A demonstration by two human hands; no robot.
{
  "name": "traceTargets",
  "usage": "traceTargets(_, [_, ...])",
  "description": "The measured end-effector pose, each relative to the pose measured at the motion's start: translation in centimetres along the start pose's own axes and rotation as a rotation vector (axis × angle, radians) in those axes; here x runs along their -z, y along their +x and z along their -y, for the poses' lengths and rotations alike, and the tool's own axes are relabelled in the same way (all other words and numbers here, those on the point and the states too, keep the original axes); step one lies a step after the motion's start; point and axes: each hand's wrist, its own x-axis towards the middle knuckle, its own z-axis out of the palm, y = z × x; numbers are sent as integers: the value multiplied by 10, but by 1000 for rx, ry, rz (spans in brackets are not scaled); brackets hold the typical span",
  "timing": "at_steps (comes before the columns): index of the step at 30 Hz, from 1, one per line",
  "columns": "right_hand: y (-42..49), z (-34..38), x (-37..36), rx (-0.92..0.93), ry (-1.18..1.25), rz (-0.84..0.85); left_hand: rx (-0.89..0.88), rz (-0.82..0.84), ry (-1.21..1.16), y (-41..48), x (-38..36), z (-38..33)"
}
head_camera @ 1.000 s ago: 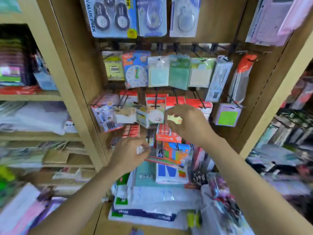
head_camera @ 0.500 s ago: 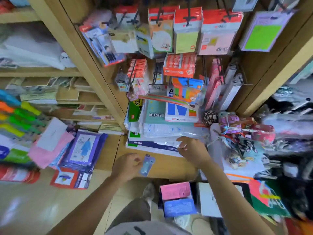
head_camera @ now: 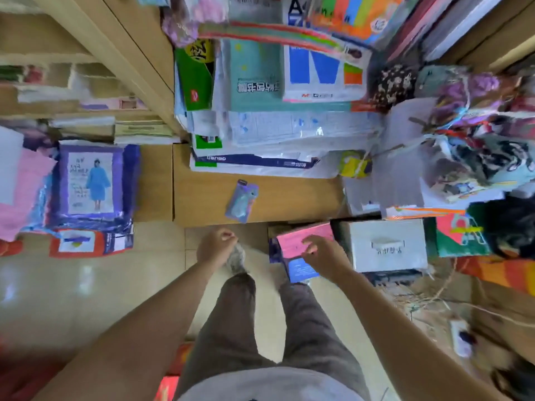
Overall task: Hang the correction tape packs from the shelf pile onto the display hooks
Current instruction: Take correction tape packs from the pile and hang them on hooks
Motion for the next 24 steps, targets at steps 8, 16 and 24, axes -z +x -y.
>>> traceTargets(8, [82,9,-82,-82,116,-23,-209,-106,239,149,-61,35])
traceTargets(16, [105,23,-97,-96,191,-115,-361,-121,410,215,-93,47])
traceTargets(24, [94,66,-80,-64,336,-196,-333,-87,-111,156,-40,45])
